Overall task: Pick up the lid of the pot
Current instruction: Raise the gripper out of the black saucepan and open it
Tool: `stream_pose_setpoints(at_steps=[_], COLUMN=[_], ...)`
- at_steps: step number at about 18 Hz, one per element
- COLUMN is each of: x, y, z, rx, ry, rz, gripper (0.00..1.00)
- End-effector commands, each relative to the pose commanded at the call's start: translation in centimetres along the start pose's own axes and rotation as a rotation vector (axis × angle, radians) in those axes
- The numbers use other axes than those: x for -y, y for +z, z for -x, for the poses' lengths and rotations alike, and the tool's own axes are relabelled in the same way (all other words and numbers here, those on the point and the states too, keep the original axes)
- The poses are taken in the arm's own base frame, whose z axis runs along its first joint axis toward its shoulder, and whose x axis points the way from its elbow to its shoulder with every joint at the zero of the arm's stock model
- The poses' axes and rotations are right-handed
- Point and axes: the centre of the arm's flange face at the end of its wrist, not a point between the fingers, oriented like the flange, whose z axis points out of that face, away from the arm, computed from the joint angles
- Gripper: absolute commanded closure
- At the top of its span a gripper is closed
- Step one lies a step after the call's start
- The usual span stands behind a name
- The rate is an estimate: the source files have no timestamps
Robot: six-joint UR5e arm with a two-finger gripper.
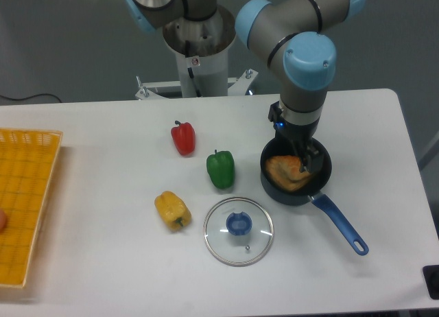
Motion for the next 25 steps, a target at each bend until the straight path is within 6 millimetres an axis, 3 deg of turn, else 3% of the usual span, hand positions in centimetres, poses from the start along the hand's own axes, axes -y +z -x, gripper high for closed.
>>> stream_pose_setpoints(at_steps=[6, 10, 18, 21, 25], x=[0.4, 1.9, 3.2, 4.5, 6.5], y=[-0.6, -0.8, -0.3, -1.0, 0.6], z=[-0.1, -0.2, -0.9, -1.1, -0.6], rx=[0.011, 0.012, -0.005, -0.004, 0.001], ry=[-0.057, -0.190, -0.237, -0.367, -0.448], rz=[-0.001, -0.078, -0.101, -0.157, -0.120], gripper=[0.00, 0.00, 0.00, 0.00, 0.00])
